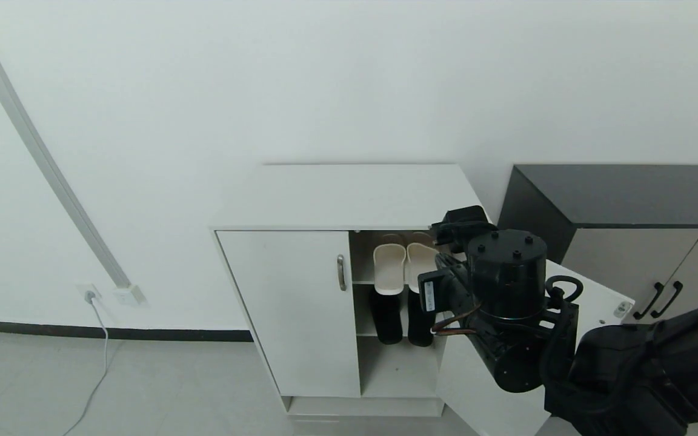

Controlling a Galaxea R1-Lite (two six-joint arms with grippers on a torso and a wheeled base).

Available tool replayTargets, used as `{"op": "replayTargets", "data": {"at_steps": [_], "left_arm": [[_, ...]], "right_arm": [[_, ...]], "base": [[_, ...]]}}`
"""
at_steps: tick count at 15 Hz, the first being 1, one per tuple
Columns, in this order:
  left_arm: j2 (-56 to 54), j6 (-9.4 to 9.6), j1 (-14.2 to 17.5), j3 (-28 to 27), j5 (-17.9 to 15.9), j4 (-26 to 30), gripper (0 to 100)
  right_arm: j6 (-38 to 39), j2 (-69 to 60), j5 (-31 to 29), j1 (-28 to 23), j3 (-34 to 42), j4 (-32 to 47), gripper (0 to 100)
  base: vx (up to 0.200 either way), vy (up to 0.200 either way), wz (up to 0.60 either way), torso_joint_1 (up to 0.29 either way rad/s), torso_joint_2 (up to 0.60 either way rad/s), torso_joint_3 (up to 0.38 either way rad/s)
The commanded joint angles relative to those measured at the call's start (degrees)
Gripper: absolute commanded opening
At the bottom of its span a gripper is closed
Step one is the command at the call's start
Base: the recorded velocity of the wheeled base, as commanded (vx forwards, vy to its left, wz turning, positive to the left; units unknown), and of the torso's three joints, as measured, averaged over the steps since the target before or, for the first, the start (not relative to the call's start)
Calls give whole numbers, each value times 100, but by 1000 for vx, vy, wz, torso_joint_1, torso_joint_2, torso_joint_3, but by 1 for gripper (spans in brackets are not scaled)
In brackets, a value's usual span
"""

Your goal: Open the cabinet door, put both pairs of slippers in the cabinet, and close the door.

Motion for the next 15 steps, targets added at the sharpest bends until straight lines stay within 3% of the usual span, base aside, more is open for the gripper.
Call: {"op": "replayTargets", "data": {"at_steps": [1,6,15], "left_arm": [[5,-2,7,1,4,2,0],[5,-2,-1,1,4,2,0],[5,-2,7,1,4,2,0]], "right_arm": [[-1,-7,6,4,2,-1,0],[-36,-7,6,4,10,-9,0],[-71,-7,103,4,116,-159,0]], "base": [[0,0,0,256,-583,-330],[0,0,0,219,-488,-265],[0,0,-67,5,-7,-4]]}}
